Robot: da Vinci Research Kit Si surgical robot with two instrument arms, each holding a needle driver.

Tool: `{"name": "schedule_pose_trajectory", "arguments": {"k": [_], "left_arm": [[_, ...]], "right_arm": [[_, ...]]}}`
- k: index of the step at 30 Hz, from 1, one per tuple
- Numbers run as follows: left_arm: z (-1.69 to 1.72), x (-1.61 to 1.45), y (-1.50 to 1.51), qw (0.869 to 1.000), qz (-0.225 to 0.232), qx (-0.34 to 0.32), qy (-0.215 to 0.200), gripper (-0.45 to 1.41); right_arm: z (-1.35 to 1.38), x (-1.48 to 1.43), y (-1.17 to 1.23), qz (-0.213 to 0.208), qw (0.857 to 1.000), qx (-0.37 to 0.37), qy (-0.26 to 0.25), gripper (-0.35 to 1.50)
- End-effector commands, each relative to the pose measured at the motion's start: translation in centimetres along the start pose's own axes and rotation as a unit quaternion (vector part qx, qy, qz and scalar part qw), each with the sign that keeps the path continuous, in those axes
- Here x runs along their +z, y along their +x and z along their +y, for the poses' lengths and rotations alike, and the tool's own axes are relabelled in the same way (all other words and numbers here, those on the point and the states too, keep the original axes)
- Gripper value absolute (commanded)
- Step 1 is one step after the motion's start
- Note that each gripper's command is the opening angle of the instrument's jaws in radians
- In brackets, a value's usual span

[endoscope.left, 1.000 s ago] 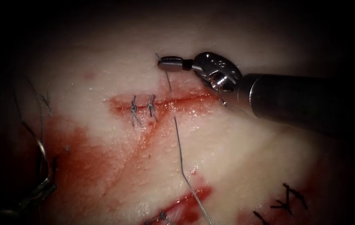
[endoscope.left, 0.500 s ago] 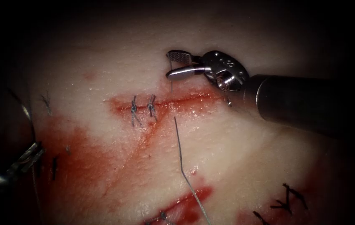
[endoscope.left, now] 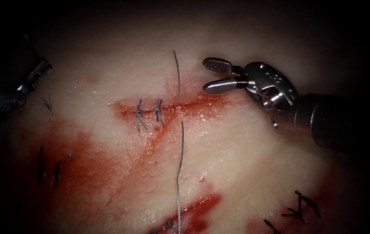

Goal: Wound Closure

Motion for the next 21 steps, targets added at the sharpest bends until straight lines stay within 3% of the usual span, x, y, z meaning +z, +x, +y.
{"name": "schedule_pose_trajectory", "arguments": {"k": [1,7,10,11,12,13,14,17,21], "left_arm": [[0.01,0.15,-0.03,1.0,-0.003,0.01,0.0,-0.45],[0.23,0.41,-0.27,0.998,-0.011,0.051,-0.04,-0.45],[0.32,0.5,-0.4,0.998,-0.021,0.037,-0.054,-0.45],[0.34,0.53,-0.44,0.997,-0.027,0.031,-0.06,-0.32],[0.35,0.56,-0.48,0.997,-0.032,0.022,-0.063,-0.06],[0.37,0.6,-0.53,0.997,-0.04,0.011,-0.061,0.37],[0.39,0.62,-0.56,0.997,-0.047,0.004,-0.056,0.56],[0.42,0.67,-0.61,0.996,-0.067,-0.025,-0.046,0.83],[0.42,0.65,-0.55,0.993,-0.069,-0.077,-0.063,1.09]], "right_arm": [[-0.05,0.09,-0.02,0.0,1.0,-0.001,0.003,1.48],[-0.11,0.06,-0.03,0.001,1.0,-0.001,0.006,1.48],[-0.1,0.04,-0.03,0.001,1.0,-0.001,0.006,1.48],[-0.09,0.04,-0.03,0.001,1.0,-0.004,0.006,1.48],[-0.09,0.03,-0.03,0.001,1.0,-0.004,0.006,1.48],[-0.09,0.03,-0.03,0.001,1.0,-0.004,0.007,1.48],[-0.09,0.03,-0.03,0.001,1.0,-0.004,0.007,1.48],[-0.1,0.03,-0.04,0.001,1.0,-0.005,0.007,1.48],[-0.09,0.02,-0.07,0.002,1.0,-0.006,0.008,1.48]]}}
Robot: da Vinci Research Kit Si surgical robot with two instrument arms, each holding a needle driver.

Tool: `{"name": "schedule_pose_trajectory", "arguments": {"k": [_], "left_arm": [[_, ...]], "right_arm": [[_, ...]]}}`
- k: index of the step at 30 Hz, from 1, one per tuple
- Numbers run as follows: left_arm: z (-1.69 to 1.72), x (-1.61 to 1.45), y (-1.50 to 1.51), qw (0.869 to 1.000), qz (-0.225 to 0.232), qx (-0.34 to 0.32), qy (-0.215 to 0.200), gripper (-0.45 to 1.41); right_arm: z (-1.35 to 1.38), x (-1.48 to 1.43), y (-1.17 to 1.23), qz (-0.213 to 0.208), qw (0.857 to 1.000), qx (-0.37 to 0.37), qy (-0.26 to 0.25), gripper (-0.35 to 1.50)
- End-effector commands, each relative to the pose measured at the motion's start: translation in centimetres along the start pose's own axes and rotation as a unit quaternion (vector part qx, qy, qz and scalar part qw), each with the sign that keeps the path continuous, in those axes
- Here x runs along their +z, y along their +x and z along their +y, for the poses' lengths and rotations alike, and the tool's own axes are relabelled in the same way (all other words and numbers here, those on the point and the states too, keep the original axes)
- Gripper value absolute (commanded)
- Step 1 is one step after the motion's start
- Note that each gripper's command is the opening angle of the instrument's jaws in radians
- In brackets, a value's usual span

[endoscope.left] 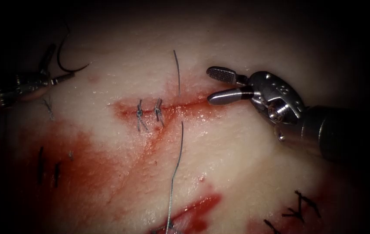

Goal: Wound Closure

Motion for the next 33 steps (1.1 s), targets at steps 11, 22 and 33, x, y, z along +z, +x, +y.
{"name": "schedule_pose_trajectory", "arguments": {"k": [11,22,33], "left_arm": [[0.02,-0.42,0.34,0.984,0.05,-0.145,-0.088,1.2],[0.4,-0.78,1.37,0.968,0.194,0.009,-0.162,0.79],[0.85,-0.65,1.86,0.912,0.345,0.135,-0.175,0.17]], "right_arm": [[0.04,0.09,-0.1,0.0,1.0,-0.005,0.002,1.48],[0.05,-0.02,-0.08,-0.006,0.998,-0.058,0.008,1.41],[0.08,-0.08,-0.07,-0.006,0.997,-0.072,0.016,1.41]]}}
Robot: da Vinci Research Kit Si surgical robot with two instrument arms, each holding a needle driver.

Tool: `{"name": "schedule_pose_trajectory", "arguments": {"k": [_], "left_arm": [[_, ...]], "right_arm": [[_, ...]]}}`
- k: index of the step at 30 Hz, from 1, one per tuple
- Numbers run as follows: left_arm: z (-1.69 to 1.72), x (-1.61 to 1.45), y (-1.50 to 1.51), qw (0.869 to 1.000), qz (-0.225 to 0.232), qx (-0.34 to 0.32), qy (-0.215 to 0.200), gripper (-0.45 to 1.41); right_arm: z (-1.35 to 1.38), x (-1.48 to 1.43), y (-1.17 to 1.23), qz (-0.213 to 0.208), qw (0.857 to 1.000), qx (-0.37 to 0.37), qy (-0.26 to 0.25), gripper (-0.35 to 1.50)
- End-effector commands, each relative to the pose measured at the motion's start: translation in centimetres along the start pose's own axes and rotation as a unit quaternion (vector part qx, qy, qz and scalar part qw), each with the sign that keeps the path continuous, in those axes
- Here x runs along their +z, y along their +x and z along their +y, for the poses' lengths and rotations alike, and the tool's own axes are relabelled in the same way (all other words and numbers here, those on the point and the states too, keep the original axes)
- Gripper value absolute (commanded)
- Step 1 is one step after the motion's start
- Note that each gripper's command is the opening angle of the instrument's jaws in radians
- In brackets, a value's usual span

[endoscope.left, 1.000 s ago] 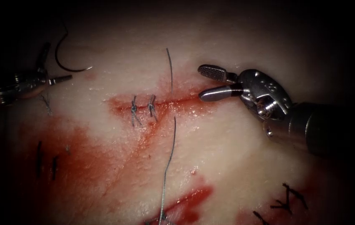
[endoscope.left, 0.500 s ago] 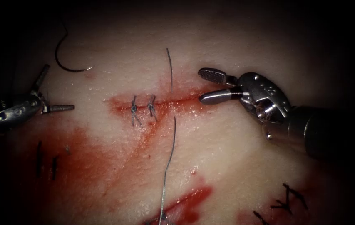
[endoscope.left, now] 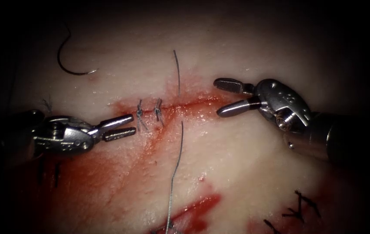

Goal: Wound Closure

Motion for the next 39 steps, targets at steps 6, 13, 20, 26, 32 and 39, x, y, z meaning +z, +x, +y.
{"name": "schedule_pose_trajectory", "arguments": {"k": [6,13,20,26,32,39], "left_arm": [[0.35,0.33,0.0,0.997,0.007,0.054,-0.063,0.52],[0.78,0.59,0.13,0.992,0.008,0.089,-0.086,0.88],[1.0,0.66,0.22,0.99,0.006,0.1,-0.097,0.88],[1.19,0.72,0.38,0.989,0.005,0.107,-0.104,0.84],[1.24,0.7,0.55,0.987,0.012,0.115,-0.111,0.79],[1.32,0.66,0.73,0.985,0.018,0.129,-0.111,0.78]], "right_arm": [[0.03,0.07,-0.01,0.001,1.0,0.0,0.002,1.41],[0.03,0.08,-0.02,0.002,1.0,0.0,0.003,1.41],[0.01,0.1,-0.04,0.001,1.0,-0.002,0.004,1.43],[0.01,0.12,-0.08,0.002,1.0,-0.004,0.003,1.43],[0.04,0.13,-0.16,0.004,1.0,-0.008,0.003,1.41],[0.05,0.13,-0.19,0.004,1.0,-0.013,0.003,1.41]]}}
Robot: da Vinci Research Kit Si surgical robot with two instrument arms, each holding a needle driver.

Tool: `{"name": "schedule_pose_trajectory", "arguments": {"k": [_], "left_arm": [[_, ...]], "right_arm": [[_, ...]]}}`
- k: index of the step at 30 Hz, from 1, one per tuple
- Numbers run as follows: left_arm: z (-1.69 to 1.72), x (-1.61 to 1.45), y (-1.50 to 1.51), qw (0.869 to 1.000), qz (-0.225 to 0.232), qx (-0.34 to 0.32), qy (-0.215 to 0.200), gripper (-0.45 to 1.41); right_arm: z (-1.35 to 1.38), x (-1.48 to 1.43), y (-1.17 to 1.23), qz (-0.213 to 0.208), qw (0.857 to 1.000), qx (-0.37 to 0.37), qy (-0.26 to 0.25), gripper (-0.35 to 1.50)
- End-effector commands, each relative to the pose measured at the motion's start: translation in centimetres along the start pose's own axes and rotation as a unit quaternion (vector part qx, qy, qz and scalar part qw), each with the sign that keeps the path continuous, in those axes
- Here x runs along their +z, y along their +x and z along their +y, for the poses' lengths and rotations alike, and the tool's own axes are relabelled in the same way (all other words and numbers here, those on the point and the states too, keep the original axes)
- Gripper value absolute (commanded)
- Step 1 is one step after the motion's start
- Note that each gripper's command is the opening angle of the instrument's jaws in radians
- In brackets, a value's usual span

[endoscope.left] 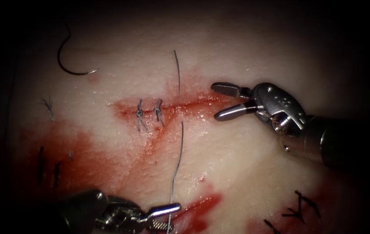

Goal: Wound Closure

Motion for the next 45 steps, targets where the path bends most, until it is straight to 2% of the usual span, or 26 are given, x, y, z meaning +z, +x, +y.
{"name": "schedule_pose_trajectory", "arguments": {"k": [1,6,9,11,12,17,20,24,31,38,45], "left_arm": [[-0.02,0.07,-0.03,1.0,0.0,0.005,0.002,0.78],[-0.04,0.07,0.08,1.0,0.003,0.014,-0.001,0.62],[-0.04,0.08,0.14,1.0,0.005,0.018,-0.006,0.44],[-0.05,0.08,0.16,1.0,0.007,0.018,-0.012,-0.06],[-0.05,0.08,0.15,1.0,0.001,0.018,-0.018,-0.45],[-0.16,0.02,0.06,0.999,-0.016,0.016,-0.03,-0.45],[-0.29,-0.05,0.0,0.999,-0.012,0.01,-0.03,-0.45],[-0.52,-0.13,-0.09,1.0,-0.009,-0.002,-0.029,-0.45],[-0.72,-0.16,-0.15,1.0,-0.005,-0.005,-0.029,-0.45],[-0.85,-0.2,-0.08,0.999,-0.003,0.012,-0.031,-0.45],[-0.96,-0.28,-0.01,0.999,0.001,0.018,-0.032,-0.45]], "right_arm": [[0.03,0.1,-0.02,0.001,1.0,-0.001,0.001,1.41],[0.02,0.11,-0.04,0.002,1.0,-0.001,0.001,1.41],[0.02,0.11,-0.04,0.002,1.0,0.002,0.001,1.41],[0.02,0.11,-0.04,0.002,1.0,0.001,0.0,1.41],[0.01,0.12,-0.05,0.002,1.0,0.001,0.002,1.41],[-0.04,0.13,-0.11,-0.001,1.0,-0.002,0.019,1.35],[-0.08,0.18,-0.14,-0.034,0.997,-0.046,0.042,1.38],[-0.22,0.27,-0.21,-0.095,0.983,-0.133,0.078,1.38],[-0.5,0.52,-0.21,-0.136,0.955,-0.243,0.102,1.38],[-0.85,0.87,-0.23,-0.142,0.942,-0.275,0.129,1.38],[-0.97,1.04,-0.31,-0.149,0.934,-0.284,0.156,1.36]]}}
